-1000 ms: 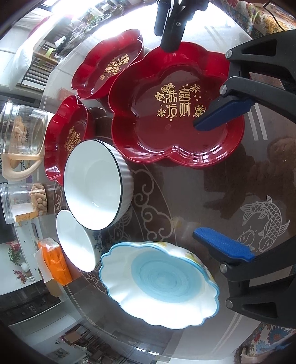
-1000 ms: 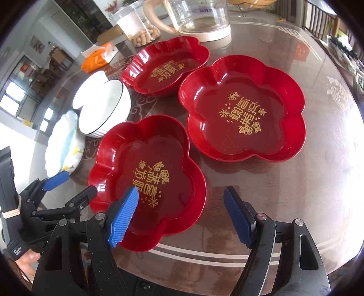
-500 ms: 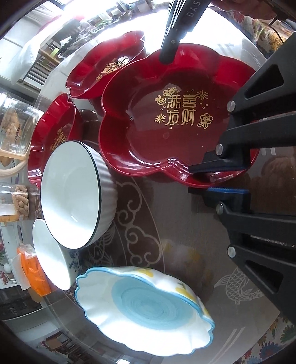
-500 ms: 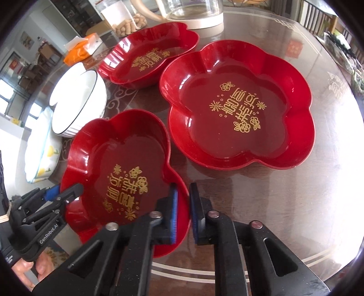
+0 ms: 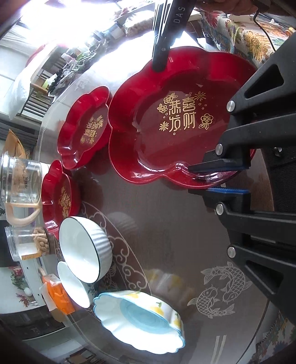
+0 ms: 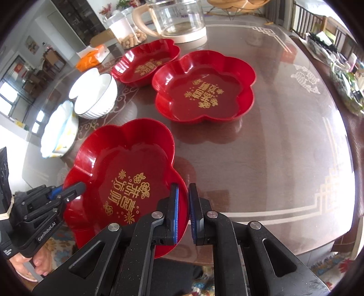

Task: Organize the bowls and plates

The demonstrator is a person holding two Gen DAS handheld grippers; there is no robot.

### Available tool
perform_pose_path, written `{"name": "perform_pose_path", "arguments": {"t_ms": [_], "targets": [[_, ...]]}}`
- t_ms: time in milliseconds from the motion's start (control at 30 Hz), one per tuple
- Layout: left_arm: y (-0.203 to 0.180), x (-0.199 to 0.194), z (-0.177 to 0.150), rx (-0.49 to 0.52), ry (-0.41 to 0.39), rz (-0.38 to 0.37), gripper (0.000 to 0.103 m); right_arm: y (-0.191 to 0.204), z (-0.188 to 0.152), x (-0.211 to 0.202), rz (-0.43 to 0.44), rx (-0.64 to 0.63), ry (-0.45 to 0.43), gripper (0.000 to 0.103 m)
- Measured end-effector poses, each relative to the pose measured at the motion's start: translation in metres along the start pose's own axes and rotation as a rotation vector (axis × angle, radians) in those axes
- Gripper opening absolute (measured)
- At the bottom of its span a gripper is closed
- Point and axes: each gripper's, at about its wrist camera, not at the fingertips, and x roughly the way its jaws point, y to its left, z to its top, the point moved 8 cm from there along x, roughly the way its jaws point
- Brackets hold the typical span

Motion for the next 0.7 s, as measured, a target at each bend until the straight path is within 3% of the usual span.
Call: {"name": "perform_pose_path", "arguments": {"t_ms": [333, 400, 433, 467, 500, 533, 700], "targets": [[-0.018, 0.03, -0.006, 0.034, 0.007, 0.012, 0.01, -0.035, -0.007, 0.024, -0.055, 0.066, -0.011, 0.012], [-0.014, 0.028, -0.003, 0.025, -0.025, 0.018, 0.016, -0.034, -0.006, 0.023, -0.051, 0.073, -0.026, 0.016], [-0.011, 0.026, -0.002, 0.017, -0.035, 0.022, 0.032, -0.037, -0.007, 0.02, -0.058, 0.081, -0.041, 0.019], [-0.007, 0.023, 0.0, 0.002, -0.048, 0.024, 0.055, -0.038, -0.006, 0.017, -0.056, 0.086, -0.061, 0.034], [-0.002, 0.017, 0.002, -0.017, -0.073, 0.025, 0.064, -0.04, -0.005, 0.013, -0.056, 0.094, -0.083, 0.055], [0.004, 0.009, 0.005, -0.035, -0.109, 0.03, 0.072, -0.042, -0.004, 0.007, -0.063, 0.107, -0.111, 0.061], [0.031, -0.046, 0.014, -0.068, -0.286, 0.075, 0.085, -0.044, -0.001, -0.048, -0.138, 0.167, -0.301, 0.065]]}}
